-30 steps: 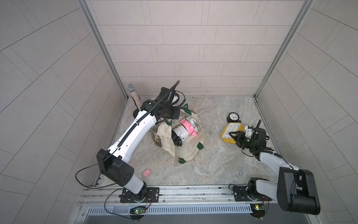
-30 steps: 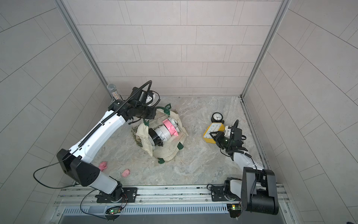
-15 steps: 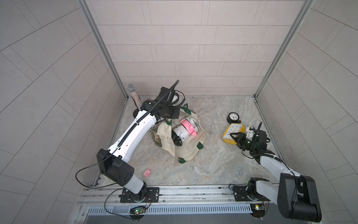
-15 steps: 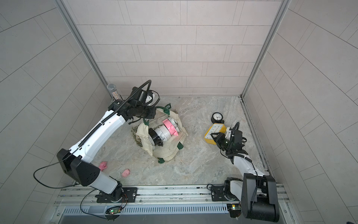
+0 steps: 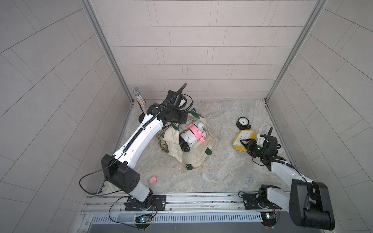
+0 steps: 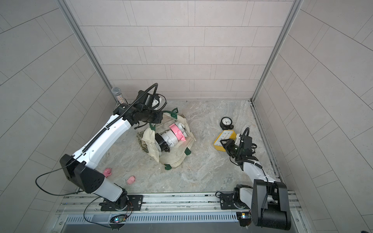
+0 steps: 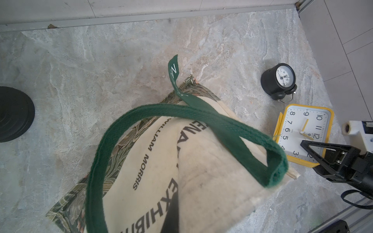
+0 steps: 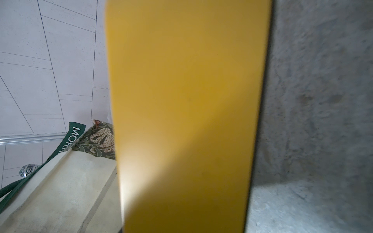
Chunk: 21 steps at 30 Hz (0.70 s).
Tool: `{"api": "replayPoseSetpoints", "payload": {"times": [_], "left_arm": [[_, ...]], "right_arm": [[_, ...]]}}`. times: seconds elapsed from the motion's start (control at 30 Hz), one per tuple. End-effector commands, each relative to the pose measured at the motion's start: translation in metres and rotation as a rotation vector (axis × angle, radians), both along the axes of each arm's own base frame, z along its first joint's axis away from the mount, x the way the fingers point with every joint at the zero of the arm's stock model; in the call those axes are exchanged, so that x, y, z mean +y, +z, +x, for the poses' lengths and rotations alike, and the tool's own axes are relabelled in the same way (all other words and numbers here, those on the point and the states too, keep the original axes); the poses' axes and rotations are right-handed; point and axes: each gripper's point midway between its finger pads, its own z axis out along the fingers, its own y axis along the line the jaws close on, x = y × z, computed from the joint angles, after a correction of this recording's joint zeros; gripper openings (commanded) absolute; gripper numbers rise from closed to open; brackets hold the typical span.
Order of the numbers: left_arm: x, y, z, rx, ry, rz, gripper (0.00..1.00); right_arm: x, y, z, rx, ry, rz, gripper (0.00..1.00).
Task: Take the alarm clock out of the canvas bag
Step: Place the alarm at the center of the board.
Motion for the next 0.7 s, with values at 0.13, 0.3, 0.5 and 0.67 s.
{"api": "replayPoseSetpoints", "payload": {"times": [0.13,0.3,0.5,0.67], "left_arm": [[-0.009,0.022,0.010,-0.068,-0.007,-0.064,0.00],[-0.008,0.024,0.010,-0.072,-0.003,-0.065,0.00],[-0.008,0.026,0.010,-0.076,-0.003,-0.069,0.00],[-0.008,0.028,0.011,-0.082,-0.002,-0.071,0.00]], "right_arm": [[-0.008,-0.001,0.001,-0.018,-0.019,-0.018,0.27],[-0.014,-0.005,-0.001,-0.007,-0.038,-0.022,0.33],[-0.023,-0.009,-0.005,0.008,-0.065,-0.021,0.42],[-0.030,-0.009,-0.007,0.007,-0.073,-0.032,0.53]]}}
